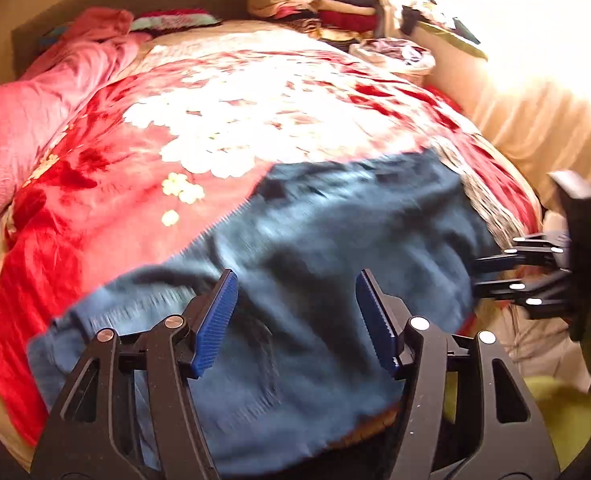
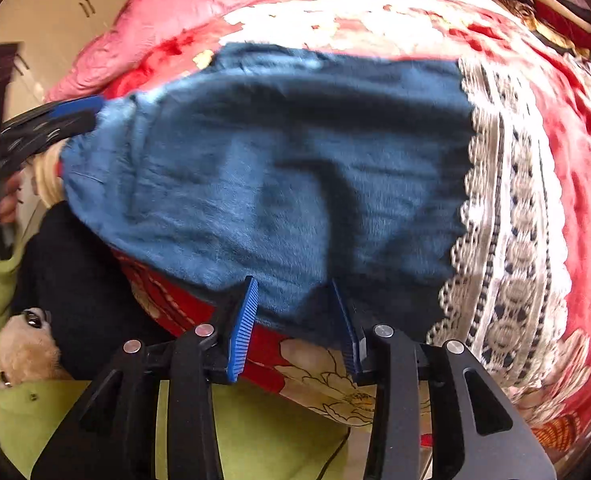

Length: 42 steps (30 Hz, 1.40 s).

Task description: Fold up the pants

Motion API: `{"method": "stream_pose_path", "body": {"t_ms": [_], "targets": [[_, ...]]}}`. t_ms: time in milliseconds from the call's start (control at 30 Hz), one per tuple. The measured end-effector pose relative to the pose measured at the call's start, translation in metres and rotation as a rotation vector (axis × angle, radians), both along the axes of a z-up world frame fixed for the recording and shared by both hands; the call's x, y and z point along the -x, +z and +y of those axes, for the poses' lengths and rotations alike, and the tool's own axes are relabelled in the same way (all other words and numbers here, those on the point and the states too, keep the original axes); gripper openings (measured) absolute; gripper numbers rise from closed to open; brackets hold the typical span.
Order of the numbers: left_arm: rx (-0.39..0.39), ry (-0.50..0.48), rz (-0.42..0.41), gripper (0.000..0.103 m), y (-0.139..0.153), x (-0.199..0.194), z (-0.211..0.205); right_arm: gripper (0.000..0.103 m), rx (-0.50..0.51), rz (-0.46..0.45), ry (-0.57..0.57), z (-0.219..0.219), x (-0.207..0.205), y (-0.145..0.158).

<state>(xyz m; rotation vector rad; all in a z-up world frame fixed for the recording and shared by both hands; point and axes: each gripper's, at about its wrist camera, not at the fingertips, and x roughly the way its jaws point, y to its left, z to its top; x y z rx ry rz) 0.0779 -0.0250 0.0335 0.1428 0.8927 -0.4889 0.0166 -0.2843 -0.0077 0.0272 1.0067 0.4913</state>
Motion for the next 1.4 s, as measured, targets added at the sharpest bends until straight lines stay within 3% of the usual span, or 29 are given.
{"method": "stream_pose_path", "body": {"t_ms": [100,200,367,500,533,633,767,833,967,1067,1100,1133,1233,1367,1400], "targets": [[0.019,0.017,0.032,0.054,0.0,-0.042,-0.005,0.038,-0.041,-0.119,-0.093,-0.039,-0.019,0.036],[0.04,0.021,0.07,0.054,-0.008,-0.079,-0.014,0.038,-0.032,-0.148,-0.206,-0.079,-0.057,0.046],[0.095,0.006,0.184,0.054,-0.041,-0.111,-0.023,0.039,-0.103,-0.061,-0.252,-0.121,-0.119,0.027],[0.12,-0.013,0.218,0.053,-0.054,-0.118,-0.029,0.04,-0.14,0.022,-0.25,-0.126,-0.142,-0.002],[0.132,-0.016,0.233,0.051,-0.057,-0.12,-0.032,0.04,-0.156,0.044,-0.252,-0.128,-0.146,-0.008],[0.198,-0.023,0.272,0.01,-0.061,-0.123,-0.034,0.04,-0.201,0.076,-0.258,-0.129,-0.144,-0.023],[0.247,-0.011,0.264,0.003,-0.055,-0.12,-0.031,0.031,-0.206,0.049,-0.222,-0.126,-0.136,-0.021],[0.307,0.012,0.249,0.002,-0.047,-0.12,-0.023,0.023,-0.218,0.007,-0.207,-0.126,-0.13,-0.017],[0.355,0.03,0.204,0.001,-0.027,-0.124,-0.017,0.019,-0.256,-0.099,-0.211,-0.134,-0.124,0.009],[0.319,0.036,0.187,0.001,-0.021,-0.133,-0.025,0.016,-0.221,-0.13,-0.208,-0.134,-0.137,0.02],[0.307,0.037,0.185,0.001,-0.022,-0.137,-0.028,0.008,-0.206,-0.142,-0.213,-0.135,-0.143,0.022],[0.292,0.041,0.184,0.001,-0.023,-0.141,-0.031,0.008,-0.187,-0.14,-0.211,-0.134,-0.151,0.021],[0.255,0.063,0.189,0.001,-0.04,-0.149,-0.034,0.009,-0.139,-0.069,-0.202,-0.131,-0.174,0.007],[0.214,0.071,0.225,0.007,-0.064,-0.147,-0.033,0.014,-0.117,-0.001,-0.196,-0.127,-0.182,-0.013],[0.203,0.074,0.213,0.008,-0.064,-0.145,-0.032,0.024,-0.137,0.006,-0.206,-0.13,-0.18,-0.012]]}}
